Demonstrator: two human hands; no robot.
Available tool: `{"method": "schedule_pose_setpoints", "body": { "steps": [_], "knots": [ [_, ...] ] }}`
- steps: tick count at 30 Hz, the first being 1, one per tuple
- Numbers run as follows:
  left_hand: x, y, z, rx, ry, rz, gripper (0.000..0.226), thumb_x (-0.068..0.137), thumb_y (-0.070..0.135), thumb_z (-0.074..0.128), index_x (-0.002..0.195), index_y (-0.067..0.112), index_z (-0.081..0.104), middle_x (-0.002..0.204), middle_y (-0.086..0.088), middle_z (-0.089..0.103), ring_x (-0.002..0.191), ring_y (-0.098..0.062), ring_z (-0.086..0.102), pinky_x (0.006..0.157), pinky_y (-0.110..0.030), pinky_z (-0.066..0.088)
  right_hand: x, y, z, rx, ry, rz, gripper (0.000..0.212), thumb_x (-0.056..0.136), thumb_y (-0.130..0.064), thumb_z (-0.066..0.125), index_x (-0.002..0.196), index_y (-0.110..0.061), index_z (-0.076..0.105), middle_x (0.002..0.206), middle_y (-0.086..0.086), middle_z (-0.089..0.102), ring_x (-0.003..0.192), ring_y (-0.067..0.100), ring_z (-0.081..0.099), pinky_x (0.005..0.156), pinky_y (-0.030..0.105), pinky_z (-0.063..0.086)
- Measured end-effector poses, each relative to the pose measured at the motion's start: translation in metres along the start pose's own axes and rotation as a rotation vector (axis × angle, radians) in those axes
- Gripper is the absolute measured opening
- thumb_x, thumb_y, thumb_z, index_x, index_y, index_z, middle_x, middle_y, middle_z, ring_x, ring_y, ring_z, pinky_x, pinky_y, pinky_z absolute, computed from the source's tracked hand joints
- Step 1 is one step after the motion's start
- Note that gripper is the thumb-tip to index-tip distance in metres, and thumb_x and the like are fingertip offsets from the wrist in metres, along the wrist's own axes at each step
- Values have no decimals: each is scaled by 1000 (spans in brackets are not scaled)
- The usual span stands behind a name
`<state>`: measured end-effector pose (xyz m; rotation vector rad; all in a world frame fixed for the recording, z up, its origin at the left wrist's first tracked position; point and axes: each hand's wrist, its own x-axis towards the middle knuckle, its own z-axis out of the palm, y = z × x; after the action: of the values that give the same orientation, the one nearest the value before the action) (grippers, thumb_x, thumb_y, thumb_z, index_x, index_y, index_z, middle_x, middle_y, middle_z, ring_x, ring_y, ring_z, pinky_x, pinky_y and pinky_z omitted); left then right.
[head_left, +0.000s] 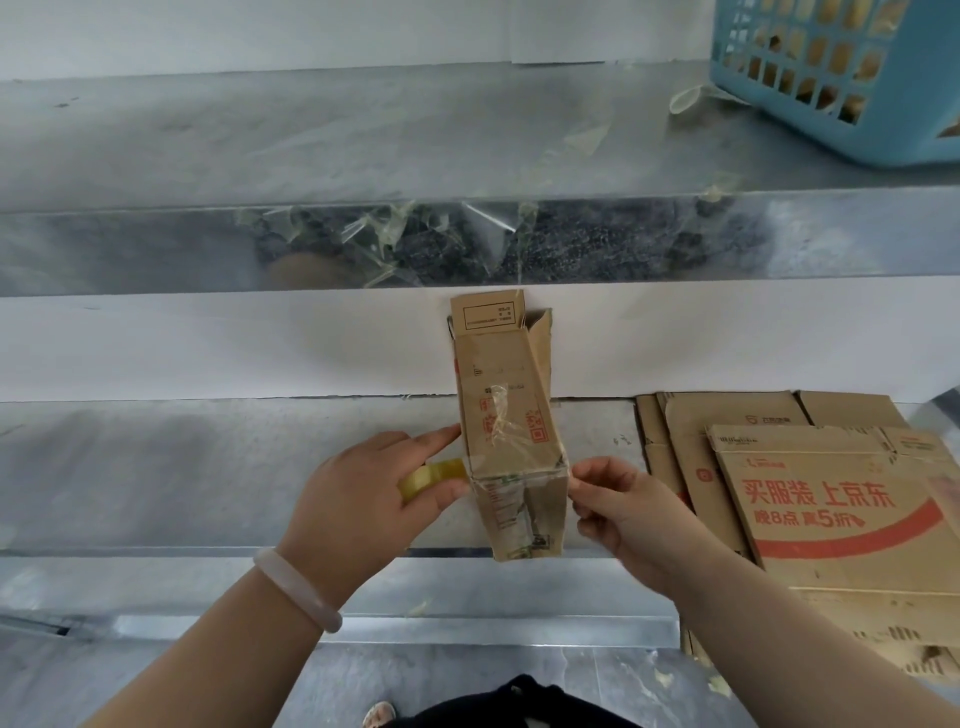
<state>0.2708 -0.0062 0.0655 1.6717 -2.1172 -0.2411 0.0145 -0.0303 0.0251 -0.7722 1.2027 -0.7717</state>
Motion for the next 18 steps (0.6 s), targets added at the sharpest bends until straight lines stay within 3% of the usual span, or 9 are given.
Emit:
{"method": "schedule_pose_setpoints", "body": {
  "steps": [2,4,6,8,10,14,16,18],
  "knots": [
    [1,-1,-1,5,-7,-9,66,77,79,29,132,49,48,84,19,59,76,-1,54,65,-19,48,-4,-4,-4,-459,215,-261,22,83,-14,73,100,-26,67,92,-6,67,81,7,63,71,20,54],
    [2,-1,-2,9,-1,-5,68,75,81,28,131,48,50,88,21,60,78,0,54,66,-16,46,-9,-15,1,-629,350,-724,24,92,-26,64,112,-38,63,110,-17,64,101,-4,59,86,17,51],
    [2,1,-3,-3,16,-15,71,73,85,25,129,49,51,90,22,61,78,1,53,66,-10,40,-10,-27,12,-731,253,-1126,29,97,-36,51,124,-32,61,129,-13,59,122,3,52,102,21,43],
    [3,3,-3,-29,19,-31,71,71,86,26,126,50,54,88,22,60,77,1,53,65,-9,38,-4,-35,23,-932,85,-1354,35,100,-40,46,126,-22,62,136,-3,58,132,18,48,108,34,39],
    [2,5,-3,-59,27,-38,66,72,82,33,122,48,58,85,22,58,78,-1,56,66,-13,43,5,-33,32,-1085,-12,-1425,34,99,-40,50,123,-22,66,134,-5,60,136,22,45,108,43,40],
    [-1,4,0,-119,60,-66,54,71,77,43,107,42,61,84,24,59,74,0,58,65,-13,43,18,-16,33,-1086,-6,-1427,26,94,-31,62,119,-26,69,128,-9,64,133,21,49,106,51,42],
    [-3,2,0,-136,94,-7,49,75,75,46,100,37,62,95,28,58,80,1,58,65,-9,42,19,-16,32,-1063,-8,-1415,27,93,-29,63,119,-26,68,127,-8,65,133,21,49,108,51,40],
    [-7,-1,0,-140,169,99,45,82,69,47,98,32,67,111,22,57,91,2,56,68,-9,44,19,-18,30,-1044,-14,-1406,27,93,-27,64,120,-25,68,127,-7,65,133,20,49,109,52,39]
  ]
}}
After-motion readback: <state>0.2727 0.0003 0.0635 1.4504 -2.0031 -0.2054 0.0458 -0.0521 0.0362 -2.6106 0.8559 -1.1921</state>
